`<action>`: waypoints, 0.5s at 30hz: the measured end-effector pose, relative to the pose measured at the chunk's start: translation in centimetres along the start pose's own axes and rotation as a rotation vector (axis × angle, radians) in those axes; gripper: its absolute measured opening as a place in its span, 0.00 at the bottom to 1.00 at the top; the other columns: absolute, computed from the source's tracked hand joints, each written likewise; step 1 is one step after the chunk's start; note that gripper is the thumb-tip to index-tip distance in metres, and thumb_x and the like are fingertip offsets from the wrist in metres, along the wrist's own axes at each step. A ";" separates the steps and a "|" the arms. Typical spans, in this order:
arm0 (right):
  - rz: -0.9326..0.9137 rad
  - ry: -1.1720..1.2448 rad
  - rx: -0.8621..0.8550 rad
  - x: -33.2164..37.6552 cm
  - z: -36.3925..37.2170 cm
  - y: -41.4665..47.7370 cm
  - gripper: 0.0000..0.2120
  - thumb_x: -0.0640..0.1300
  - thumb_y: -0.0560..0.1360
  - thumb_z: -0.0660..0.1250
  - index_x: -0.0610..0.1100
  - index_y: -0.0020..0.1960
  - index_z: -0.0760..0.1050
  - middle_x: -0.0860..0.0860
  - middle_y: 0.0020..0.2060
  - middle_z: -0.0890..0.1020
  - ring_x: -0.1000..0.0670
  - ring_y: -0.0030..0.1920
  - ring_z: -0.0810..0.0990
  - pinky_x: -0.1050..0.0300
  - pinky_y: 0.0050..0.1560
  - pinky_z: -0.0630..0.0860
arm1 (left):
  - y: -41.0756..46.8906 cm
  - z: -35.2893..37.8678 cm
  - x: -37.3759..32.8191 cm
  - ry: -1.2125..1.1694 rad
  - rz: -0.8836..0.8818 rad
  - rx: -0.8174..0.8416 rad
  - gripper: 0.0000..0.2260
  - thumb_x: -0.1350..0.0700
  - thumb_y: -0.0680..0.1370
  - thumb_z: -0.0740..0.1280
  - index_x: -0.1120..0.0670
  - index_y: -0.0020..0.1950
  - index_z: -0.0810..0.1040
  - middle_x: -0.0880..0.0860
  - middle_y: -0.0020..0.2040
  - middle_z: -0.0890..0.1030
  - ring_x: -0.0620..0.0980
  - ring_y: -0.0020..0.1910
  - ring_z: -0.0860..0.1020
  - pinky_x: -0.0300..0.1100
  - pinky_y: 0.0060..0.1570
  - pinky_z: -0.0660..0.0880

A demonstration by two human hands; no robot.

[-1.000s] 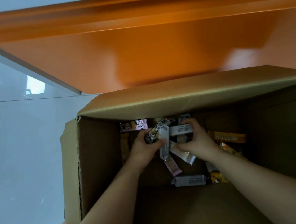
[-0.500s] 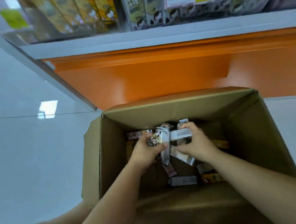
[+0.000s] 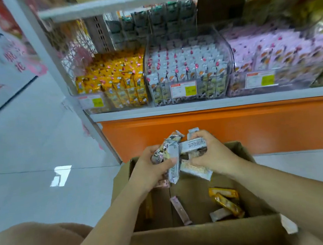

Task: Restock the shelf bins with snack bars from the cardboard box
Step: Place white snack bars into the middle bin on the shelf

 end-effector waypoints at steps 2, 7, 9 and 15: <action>-0.062 0.003 -0.024 3.0 -1.8 -0.5 0.25 0.39 0.68 0.76 0.55 0.56 0.67 0.49 0.51 0.76 0.51 0.42 0.79 0.63 0.34 0.74 | -0.7 -0.6 -2.7 0.026 0.083 -0.032 0.19 0.50 0.70 0.76 0.39 0.54 0.69 0.44 0.49 0.79 0.46 0.44 0.83 0.49 0.48 0.81; -0.234 0.019 -0.119 9.2 -6.4 -0.4 0.24 0.39 0.69 0.74 0.61 0.51 0.66 0.49 0.55 0.75 0.45 0.46 0.80 0.59 0.36 0.78 | -0.5 -1.4 -10.0 0.038 0.318 -0.081 0.20 0.51 0.72 0.73 0.40 0.59 0.69 0.38 0.55 0.76 0.34 0.46 0.80 0.41 0.49 0.80; -0.290 0.019 -0.190 10.8 -8.2 0.9 0.24 0.38 0.70 0.74 0.62 0.51 0.65 0.48 0.57 0.74 0.48 0.43 0.80 0.64 0.33 0.76 | 0.7 -1.2 -12.7 0.064 0.383 -0.097 0.24 0.49 0.72 0.73 0.39 0.64 0.66 0.41 0.62 0.71 0.37 0.53 0.77 0.43 0.54 0.78; -0.350 0.126 -0.392 12.2 -12.6 6.9 0.22 0.39 0.71 0.73 0.58 0.54 0.68 0.49 0.60 0.72 0.49 0.50 0.77 0.61 0.43 0.73 | 7.0 -0.1 -18.8 0.142 0.469 -0.121 0.30 0.47 0.73 0.71 0.39 0.72 0.63 0.47 0.75 0.62 0.52 0.68 0.69 0.53 0.62 0.73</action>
Point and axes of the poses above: each hand's wrist, its own y-axis towards the middle knuckle, its own z-axis out of the palm, x = y × z, the point moved 5 cm from there along y, towards the middle knuckle
